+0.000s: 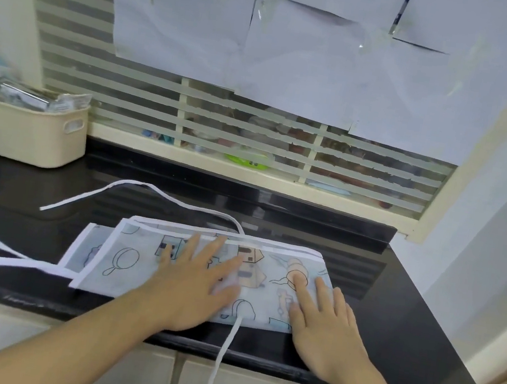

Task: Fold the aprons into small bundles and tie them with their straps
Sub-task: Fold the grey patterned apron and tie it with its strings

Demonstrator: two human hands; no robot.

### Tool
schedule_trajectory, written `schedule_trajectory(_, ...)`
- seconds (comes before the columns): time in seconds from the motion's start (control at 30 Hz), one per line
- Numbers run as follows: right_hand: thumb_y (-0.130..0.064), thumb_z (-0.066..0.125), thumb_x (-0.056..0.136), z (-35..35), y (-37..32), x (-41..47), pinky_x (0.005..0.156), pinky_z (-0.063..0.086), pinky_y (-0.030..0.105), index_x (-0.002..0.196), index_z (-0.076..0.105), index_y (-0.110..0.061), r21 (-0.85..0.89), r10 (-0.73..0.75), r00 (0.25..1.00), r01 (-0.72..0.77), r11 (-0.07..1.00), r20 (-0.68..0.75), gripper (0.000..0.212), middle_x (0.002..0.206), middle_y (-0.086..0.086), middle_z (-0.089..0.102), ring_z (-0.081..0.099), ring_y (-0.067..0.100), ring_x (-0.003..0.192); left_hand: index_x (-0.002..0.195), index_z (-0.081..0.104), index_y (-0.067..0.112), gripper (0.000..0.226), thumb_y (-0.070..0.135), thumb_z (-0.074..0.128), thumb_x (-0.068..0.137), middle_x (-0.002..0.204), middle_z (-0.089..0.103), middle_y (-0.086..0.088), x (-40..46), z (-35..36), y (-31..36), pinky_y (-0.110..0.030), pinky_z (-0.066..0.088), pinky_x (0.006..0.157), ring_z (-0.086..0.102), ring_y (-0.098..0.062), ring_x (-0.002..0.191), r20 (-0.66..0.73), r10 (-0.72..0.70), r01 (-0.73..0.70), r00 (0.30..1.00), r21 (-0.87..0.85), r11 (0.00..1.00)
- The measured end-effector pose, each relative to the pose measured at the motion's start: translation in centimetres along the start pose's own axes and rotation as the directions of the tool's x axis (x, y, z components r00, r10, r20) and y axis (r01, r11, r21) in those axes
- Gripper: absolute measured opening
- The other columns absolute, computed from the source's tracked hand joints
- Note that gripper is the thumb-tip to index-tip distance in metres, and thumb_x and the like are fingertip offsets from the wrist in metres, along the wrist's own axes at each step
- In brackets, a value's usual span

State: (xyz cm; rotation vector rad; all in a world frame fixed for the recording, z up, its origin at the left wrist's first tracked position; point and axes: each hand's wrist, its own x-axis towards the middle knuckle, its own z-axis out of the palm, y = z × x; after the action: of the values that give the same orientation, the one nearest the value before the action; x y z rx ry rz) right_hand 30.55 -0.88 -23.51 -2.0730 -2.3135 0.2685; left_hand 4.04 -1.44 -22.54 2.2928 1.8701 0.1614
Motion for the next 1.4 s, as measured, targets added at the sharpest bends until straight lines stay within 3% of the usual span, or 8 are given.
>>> schedule_trajectory(0.17, -0.079, 0.011, 0.094, -0.2, 1.2, 0.2, 0.127, 0.019, 0.041, 0.162, 0.009, -0.034, 0.146, 0.055, 0.998, -0.050, 0.988, -0.029, 0.082, 0.171, -0.007, 0.011, 0.010, 0.023, 0.157, 0.153, -0.016, 0.064, 0.068, 0.086, 0.005, 0.091, 0.170, -0.022, 0.016, 0.5, 1.6, -0.4, -0.066, -0.016, 0.122, -0.027, -0.028, 0.156, 0.060, -0.039, 0.034, 0.997, 0.079, 0.996)
schedule_trajectory(0.33, -0.056, 0.068, 0.075, -1.9, 0.7, 0.1, 0.087, 0.054, 0.041, 0.106, 0.053, -0.028, 0.391, 0.272, 0.947, -0.188, 0.901, -0.171, 0.043, 0.109, -0.006, 0.059, 0.057, 0.022, 0.105, 0.153, -0.014, 0.064, 0.081, 0.096, 0.006, 0.081, 0.170, -0.021, 0.015, 0.3, 1.6, -0.3, -0.068, -0.017, 0.121, -0.027, -0.029, 0.156, 0.054, -0.045, 0.042, 0.998, 0.061, 0.997)
schedule_trajectory(0.57, -0.014, 0.073, 0.091, -5.7, 2.6, -0.9, 0.053, 0.038, 0.027, 0.078, 0.076, 0.002, 0.698, 0.308, 0.945, -0.293, 0.653, 0.109, 0.021, 0.055, 0.001, 0.059, 0.049, 0.015, 0.046, 0.153, -0.016, 0.064, 0.094, 0.104, 0.009, 0.072, 0.170, -0.022, 0.014, 0.4, 1.5, -0.3, -0.069, -0.016, 0.120, -0.028, -0.031, 0.156, 0.078, -0.053, 0.048, 0.996, 0.059, 0.997)
schedule_trajectory(0.73, -0.004, 0.067, 0.094, -6.0, 3.7, -1.8, 0.050, 0.029, 0.030, 0.077, 0.077, -0.004, 0.875, 0.308, 0.951, -0.172, 0.453, 0.027, 0.020, 0.060, 0.009, 0.053, 0.034, 0.019, 0.056, 0.153, -0.017, 0.063, 0.095, 0.104, 0.010, 0.072, 0.169, -0.024, 0.014, 1.2, 1.5, 1.1, -0.069, -0.018, 0.120, -0.030, -0.032, 0.155, 0.116, -0.036, 0.030, 0.993, 0.046, 0.998)
schedule_trajectory(1.0, -0.014, 0.062, 0.099, -4.4, 5.3, -3.6, 0.065, 0.050, 0.041, 0.102, 0.075, -0.006, 0.985, 0.365, 0.927, 0.022, 0.168, -0.083, 0.015, 0.096, 0.021, 0.076, 0.063, 0.032, 0.078, 0.155, -0.010, 0.062, 0.092, 0.101, 0.015, 0.076, 0.172, -0.017, 0.013, 4.0, 2.0, 4.6, -0.067, -0.016, 0.121, -0.026, -0.030, 0.157, 0.091, 0.074, -0.075, 0.993, 0.010, 0.997)
schedule_trajectory(1.13, -0.015, 0.065, 0.100, -3.8, 3.6, -3.4, 0.086, 0.062, 0.048, 0.119, 0.070, -0.016, 0.982, 0.262, 0.965, -0.016, 0.190, -0.035, 0.019, 0.105, 0.006, 0.080, 0.077, 0.029, 0.097, 0.158, -0.005, 0.060, 0.087, 0.095, 0.021, 0.083, 0.171, -0.016, 0.016, 4.0, 1.7, 4.9, -0.064, -0.016, 0.123, -0.024, -0.026, 0.158, 0.087, 0.091, -0.090, 0.992, -0.018, 0.996)
schedule_trajectory(1.23, -0.002, 0.059, 0.100, -3.5, 1.8, -3.0, 0.077, 0.064, 0.044, 0.117, 0.069, -0.017, 0.977, 0.273, 0.961, -0.025, 0.211, -0.034, 0.025, 0.101, 0.003, 0.081, 0.079, 0.026, 0.090, 0.162, 0.009, 0.052, 0.077, 0.070, 0.045, 0.095, 0.173, -0.009, 0.015, 3.7, 0.5, 3.7, -0.055, -0.010, 0.128, -0.016, -0.015, 0.159, 0.029, 0.065, -0.057, 0.997, -0.218, 0.974)
schedule_trajectory(1.4, 0.005, 0.056, 0.094, -3.2, 1.2, -2.7, 0.058, 0.062, 0.036, 0.109, 0.072, -0.016, 0.973, 0.453, 0.883, 0.016, 0.230, -0.122, 0.030, 0.093, -0.004, 0.080, 0.077, 0.025, 0.081, 0.164, 0.010, 0.046, 0.073, 0.074, 0.027, 0.099, 0.174, -0.003, 0.012, 2.0, 0.1, -1.6, -0.047, -0.007, 0.130, -0.008, -0.016, 0.161, -0.022, -0.047, 0.047, 0.999, -0.019, 0.999)
